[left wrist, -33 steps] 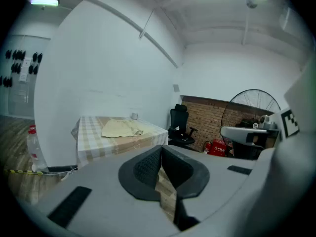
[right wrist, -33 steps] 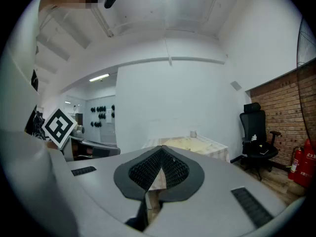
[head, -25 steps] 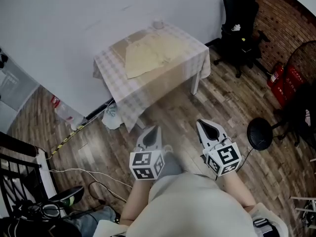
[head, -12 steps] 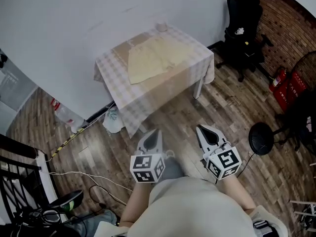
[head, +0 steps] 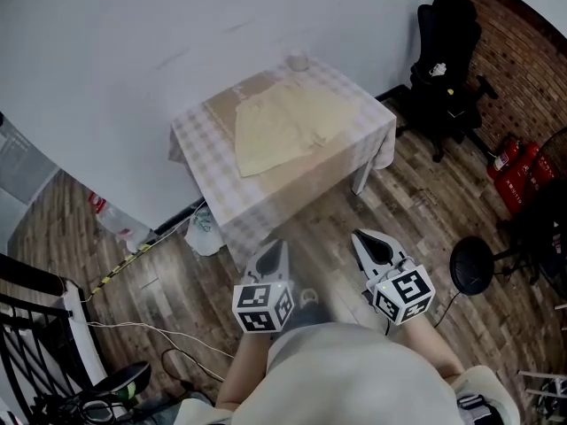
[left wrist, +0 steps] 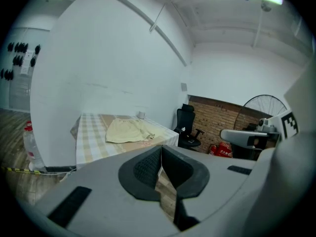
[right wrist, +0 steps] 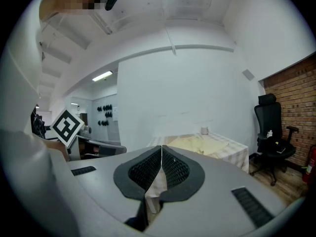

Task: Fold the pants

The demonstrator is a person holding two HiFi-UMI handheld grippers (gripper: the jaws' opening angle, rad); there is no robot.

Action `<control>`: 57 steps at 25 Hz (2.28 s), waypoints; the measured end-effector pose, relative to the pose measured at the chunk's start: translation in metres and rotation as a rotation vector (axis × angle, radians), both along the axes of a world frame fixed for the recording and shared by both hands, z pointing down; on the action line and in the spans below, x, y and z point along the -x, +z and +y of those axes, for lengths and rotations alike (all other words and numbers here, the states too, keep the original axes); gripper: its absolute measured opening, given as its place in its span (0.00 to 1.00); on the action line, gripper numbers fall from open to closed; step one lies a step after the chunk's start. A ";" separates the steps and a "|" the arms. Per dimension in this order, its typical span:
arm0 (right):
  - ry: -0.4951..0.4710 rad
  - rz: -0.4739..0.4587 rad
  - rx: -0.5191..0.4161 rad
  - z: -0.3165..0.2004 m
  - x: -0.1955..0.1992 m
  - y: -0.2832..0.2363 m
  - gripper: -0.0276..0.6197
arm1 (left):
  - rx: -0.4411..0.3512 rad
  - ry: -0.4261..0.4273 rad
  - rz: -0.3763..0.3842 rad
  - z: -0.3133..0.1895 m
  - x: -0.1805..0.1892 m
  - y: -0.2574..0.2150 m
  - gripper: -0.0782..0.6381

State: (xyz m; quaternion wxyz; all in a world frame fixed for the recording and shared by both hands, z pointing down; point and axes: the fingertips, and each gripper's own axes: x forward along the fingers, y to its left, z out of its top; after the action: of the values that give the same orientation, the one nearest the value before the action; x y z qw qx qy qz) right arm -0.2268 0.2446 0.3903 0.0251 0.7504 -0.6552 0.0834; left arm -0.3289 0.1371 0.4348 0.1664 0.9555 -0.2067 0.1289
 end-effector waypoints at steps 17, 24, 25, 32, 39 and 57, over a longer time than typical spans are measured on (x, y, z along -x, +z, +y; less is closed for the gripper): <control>-0.018 -0.012 -0.001 -0.126 -0.052 0.000 0.05 | -0.018 -0.007 -0.033 -0.127 -0.049 0.004 0.12; -0.051 -0.024 -0.002 -0.152 -0.054 0.001 0.05 | -0.007 -0.041 -0.058 -0.156 -0.053 0.016 0.12; -0.060 -0.022 0.001 -0.154 -0.055 0.002 0.05 | -0.004 -0.049 -0.062 -0.159 -0.055 0.018 0.12; -0.148 -0.025 0.018 -0.185 -0.086 0.013 0.05 | 0.000 -0.135 -0.076 -0.184 -0.075 0.027 0.12; -0.272 0.015 0.011 -0.233 -0.148 0.002 0.05 | 0.001 -0.264 -0.059 -0.217 -0.121 0.024 0.12; -0.523 -0.024 0.027 -0.314 -0.214 -0.002 0.05 | 0.043 -0.532 -0.094 -0.264 -0.167 0.035 0.12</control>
State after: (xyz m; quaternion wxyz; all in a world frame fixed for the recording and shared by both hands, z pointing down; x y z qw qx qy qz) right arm -0.0123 -0.0696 0.3885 0.0479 0.5543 -0.8259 0.0916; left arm -0.1621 -0.1269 0.4699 0.2051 0.8567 -0.4553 0.1293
